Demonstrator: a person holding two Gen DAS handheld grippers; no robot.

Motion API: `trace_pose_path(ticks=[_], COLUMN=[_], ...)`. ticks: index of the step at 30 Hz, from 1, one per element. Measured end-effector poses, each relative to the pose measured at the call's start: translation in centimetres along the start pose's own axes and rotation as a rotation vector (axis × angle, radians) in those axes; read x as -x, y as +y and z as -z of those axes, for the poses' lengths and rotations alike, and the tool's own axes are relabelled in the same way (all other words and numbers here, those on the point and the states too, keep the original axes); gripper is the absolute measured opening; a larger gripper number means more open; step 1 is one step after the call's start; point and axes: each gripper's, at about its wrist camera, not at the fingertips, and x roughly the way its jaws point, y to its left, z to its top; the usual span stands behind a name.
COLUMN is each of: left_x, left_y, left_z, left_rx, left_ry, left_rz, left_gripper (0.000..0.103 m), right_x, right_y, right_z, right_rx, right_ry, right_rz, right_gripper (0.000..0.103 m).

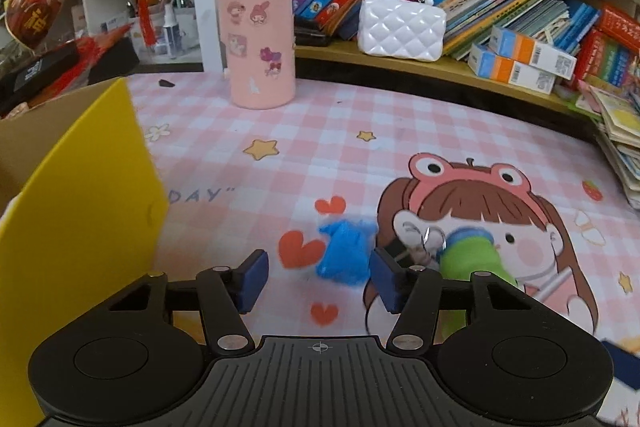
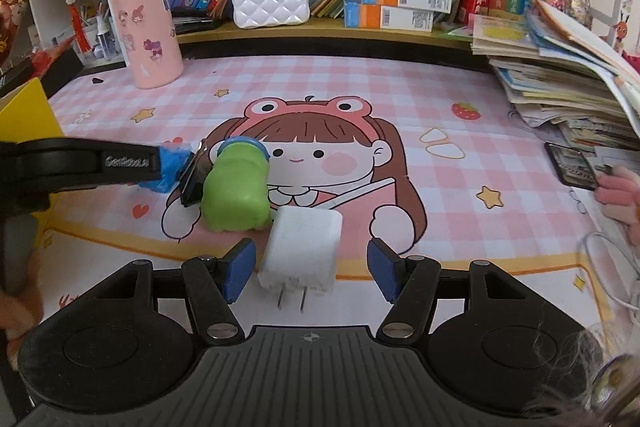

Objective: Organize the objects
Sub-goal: 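Grasp the blue bag with the left tool while the right tool grasps the white charger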

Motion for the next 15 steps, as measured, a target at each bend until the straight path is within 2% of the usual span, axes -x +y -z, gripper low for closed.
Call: trace_pose_path(ticks=[2,8,10,11,15], left_x=[-0.8,-2.9,-2.8,-2.8,-1.4], left_y=[-0.3,-1.1,-0.9,-0.8,-0.4], left_z=[-0.4,-0.5,-0.5,-0.6,-0.5], left_rx=[-0.004,-0.04,-0.039,-0.037,-0.045], left_ry=[0.002,0.037,0.04,0.048,0.037], left_rz=[0.004,0.012,0.026,0.031,0.055], left_gripper=[0.054,0.039,0.031,0.026,0.025], right_x=[-0.5,-1.7,-2.2,-2.3,-2.5], right_y=[-0.1,-0.2,-0.4,-0.5,-0.6], right_z=[-0.2,-0.4,-0.5,-0.6,-0.6], right_rx=[-0.004,-0.006,-0.018,-0.028,-0.041], right_ry=[0.01,0.039,0.057,0.061,0.068], right_rz=[-0.013,-0.025,-0.033,-0.04,-0.067], right_gripper=[0.059,0.056,0.056,0.05,0.044])
